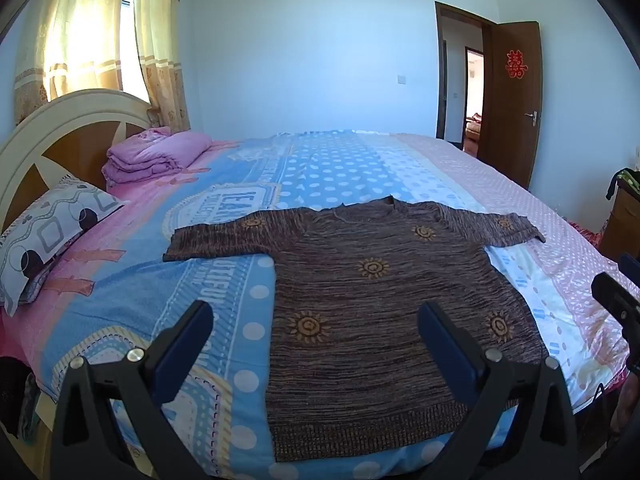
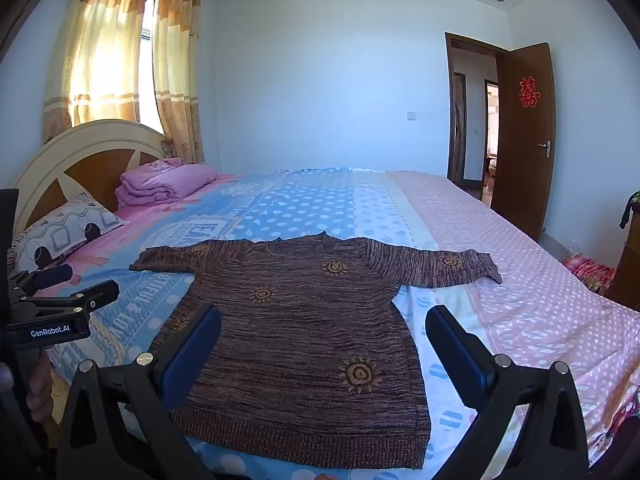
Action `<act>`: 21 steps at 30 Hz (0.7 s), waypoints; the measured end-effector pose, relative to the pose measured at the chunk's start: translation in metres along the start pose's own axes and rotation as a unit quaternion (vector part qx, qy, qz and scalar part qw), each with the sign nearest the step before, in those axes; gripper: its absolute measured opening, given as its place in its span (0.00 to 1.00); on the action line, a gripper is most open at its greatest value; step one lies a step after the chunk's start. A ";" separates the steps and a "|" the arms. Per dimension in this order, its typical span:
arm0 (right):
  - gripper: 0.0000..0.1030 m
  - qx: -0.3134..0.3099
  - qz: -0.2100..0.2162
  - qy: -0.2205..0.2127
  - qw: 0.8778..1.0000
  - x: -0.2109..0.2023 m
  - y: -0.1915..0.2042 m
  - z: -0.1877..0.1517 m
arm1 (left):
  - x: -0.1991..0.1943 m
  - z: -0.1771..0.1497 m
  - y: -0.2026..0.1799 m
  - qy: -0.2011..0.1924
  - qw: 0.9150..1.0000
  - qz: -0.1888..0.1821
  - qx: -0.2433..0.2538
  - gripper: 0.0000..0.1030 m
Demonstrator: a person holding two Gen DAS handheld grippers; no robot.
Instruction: Fold small clothes
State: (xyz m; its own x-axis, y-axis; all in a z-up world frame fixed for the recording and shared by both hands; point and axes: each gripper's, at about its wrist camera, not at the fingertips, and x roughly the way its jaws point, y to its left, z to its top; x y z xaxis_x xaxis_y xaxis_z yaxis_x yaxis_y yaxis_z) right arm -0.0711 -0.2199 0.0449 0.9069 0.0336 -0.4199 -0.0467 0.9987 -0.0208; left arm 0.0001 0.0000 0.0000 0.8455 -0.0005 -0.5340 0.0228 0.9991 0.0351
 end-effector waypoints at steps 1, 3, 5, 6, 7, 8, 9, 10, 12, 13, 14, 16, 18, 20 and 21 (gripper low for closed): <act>0.99 0.001 0.000 0.001 1.000 0.000 0.000 0.000 | 0.000 0.000 0.000 0.004 1.000 -0.002 -0.002 1.00; 0.99 0.001 0.001 0.002 1.000 0.001 0.000 0.000 | 0.000 0.000 0.000 0.003 1.000 -0.002 -0.004 1.00; 0.99 0.000 0.001 0.002 1.000 0.001 0.000 -0.001 | 0.000 0.000 0.000 0.003 1.000 -0.002 -0.003 1.00; 0.99 0.000 0.001 0.002 1.000 0.001 0.000 -0.001 | 0.000 0.000 0.000 0.003 1.000 -0.003 -0.004 1.00; 0.99 0.000 0.002 0.002 1.000 0.001 0.000 -0.001 | 0.000 0.000 0.000 0.003 1.000 -0.003 -0.004 1.00; 0.99 0.000 0.002 0.002 1.000 0.001 0.000 -0.001 | 0.000 0.000 0.000 0.003 1.000 -0.003 -0.004 1.00; 0.99 0.000 0.002 0.002 1.000 0.001 0.000 -0.001 | 0.000 0.000 0.000 0.003 1.000 -0.003 -0.004 1.00; 0.99 0.000 0.002 0.003 1.000 0.002 0.000 -0.002 | 0.000 0.000 0.000 0.004 1.000 -0.003 -0.004 1.00; 0.99 0.000 0.002 0.004 1.000 0.002 0.000 -0.001 | 0.000 0.000 0.000 0.003 1.000 -0.003 -0.004 1.00; 0.99 0.000 0.002 0.004 1.000 0.002 0.000 -0.001 | 0.000 0.000 0.000 0.004 1.000 -0.003 -0.005 1.00; 0.99 0.000 0.003 0.004 1.000 0.002 0.000 -0.002 | 0.000 0.000 0.000 0.004 1.000 -0.003 -0.005 1.00; 0.99 -0.001 0.003 0.004 1.000 0.002 0.001 -0.002 | 0.000 0.000 0.000 0.004 1.000 -0.004 -0.005 1.00; 0.99 -0.001 0.002 0.004 1.000 0.002 0.001 -0.002 | 0.000 0.000 0.000 0.004 1.000 -0.004 -0.005 1.00; 0.99 -0.001 0.003 0.006 1.000 0.003 0.001 -0.003 | 0.000 0.000 0.000 0.004 1.000 -0.003 -0.005 1.00; 0.99 0.000 0.004 0.007 1.000 0.003 0.001 -0.004 | 0.000 0.000 0.001 0.004 1.000 -0.004 -0.006 1.00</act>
State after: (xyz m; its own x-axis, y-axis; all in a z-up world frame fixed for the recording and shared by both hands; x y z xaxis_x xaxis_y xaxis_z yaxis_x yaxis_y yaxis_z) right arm -0.0699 -0.2191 0.0404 0.9010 0.0402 -0.4319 -0.0534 0.9984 -0.0185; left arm 0.0003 0.0005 -0.0001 0.8405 -0.0072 -0.5417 0.0227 0.9995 0.0220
